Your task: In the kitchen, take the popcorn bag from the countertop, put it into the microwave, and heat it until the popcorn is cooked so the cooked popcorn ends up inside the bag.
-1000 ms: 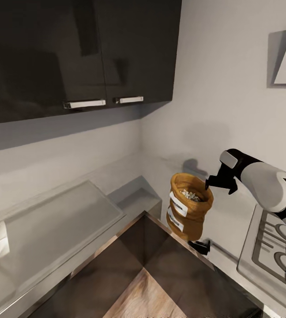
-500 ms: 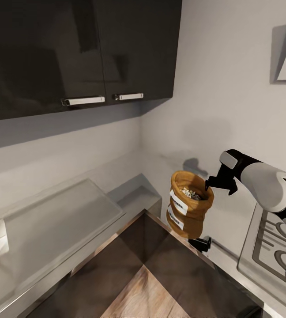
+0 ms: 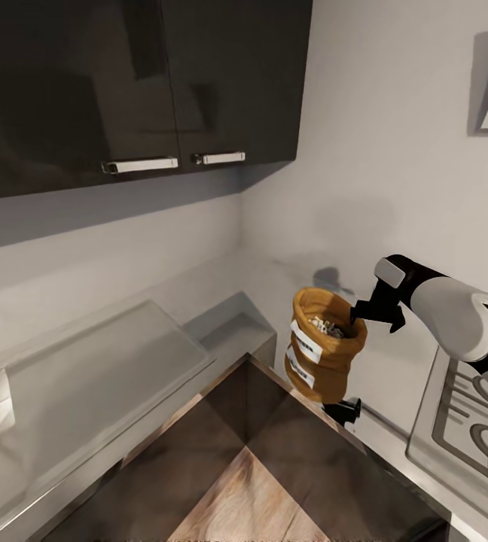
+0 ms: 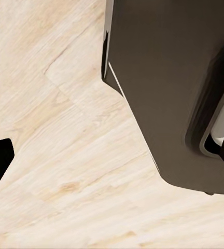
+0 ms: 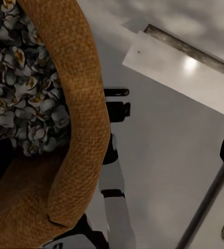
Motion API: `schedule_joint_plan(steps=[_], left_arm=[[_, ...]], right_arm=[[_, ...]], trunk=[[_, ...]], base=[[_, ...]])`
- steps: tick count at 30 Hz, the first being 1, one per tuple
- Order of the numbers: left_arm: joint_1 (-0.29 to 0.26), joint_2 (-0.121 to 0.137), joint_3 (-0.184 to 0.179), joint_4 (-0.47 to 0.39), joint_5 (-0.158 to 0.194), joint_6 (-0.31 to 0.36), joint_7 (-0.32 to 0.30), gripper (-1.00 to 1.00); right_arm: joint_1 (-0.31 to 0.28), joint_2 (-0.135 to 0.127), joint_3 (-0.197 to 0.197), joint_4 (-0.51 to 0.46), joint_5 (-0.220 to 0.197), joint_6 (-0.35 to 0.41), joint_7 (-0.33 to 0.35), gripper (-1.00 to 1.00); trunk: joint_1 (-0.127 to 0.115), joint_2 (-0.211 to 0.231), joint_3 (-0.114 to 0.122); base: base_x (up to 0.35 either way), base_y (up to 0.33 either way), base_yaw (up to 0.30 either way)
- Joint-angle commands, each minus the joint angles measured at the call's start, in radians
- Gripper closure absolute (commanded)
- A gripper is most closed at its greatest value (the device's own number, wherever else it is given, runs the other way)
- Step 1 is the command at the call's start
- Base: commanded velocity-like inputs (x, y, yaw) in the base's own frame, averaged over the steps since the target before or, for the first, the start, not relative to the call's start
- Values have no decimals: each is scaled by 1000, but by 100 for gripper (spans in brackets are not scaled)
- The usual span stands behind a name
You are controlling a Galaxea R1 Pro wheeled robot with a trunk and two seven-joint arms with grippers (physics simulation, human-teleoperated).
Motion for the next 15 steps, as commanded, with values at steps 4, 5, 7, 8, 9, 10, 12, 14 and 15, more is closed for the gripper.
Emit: schedule_joint_plan(steps=[4,5,7,8,9,10,12,14,15], left_arm=[[0,0,7,-2,0,2,0,-100],[0,0,7,-2,0,2,0,-100],[0,0,7,-2,0,2,0,-100],[0,0,7,-2,0,2,0,-100],[0,0,7,-2,0,2,0,-100],[0,0,7,-2,0,2,0,-100],[0,0,7,-2,0,2,0,-100],[0,0,7,-2,0,2,0,-100],[0,0,7,-2,0,2,0,-100]], right_arm=[[-2,0,-2,2,-10,-2,-9,-100],[-2,0,-2,2,-10,-2,-9,-100],[-1,0,-2,2,-10,-2,-9,-100],[-2,0,-2,2,-10,-3,-9,-100],[-2,0,-2,2,-10,-3,-9,-100],[-2,0,-2,2,-10,-3,-9,-100],[-2,0,-2,2,-10,-3,-9,-100],[-2,0,-2,2,-10,-2,-9,-100],[-2,0,-2,3,-10,-2,-9,-100]], trunk=[[1,-2,-3],[1,-2,-3],[1,-2,-4],[1,-2,-5],[1,-2,-6],[1,-2,-8],[1,-2,-11],[1,-2,-14],[1,-2,-16]], base=[[0,1,0],[0,0,0],[0,0,0],[0,0,0],[0,0,0],[0,0,0],[0,0,0],[0,0,0],[0,0,0]])
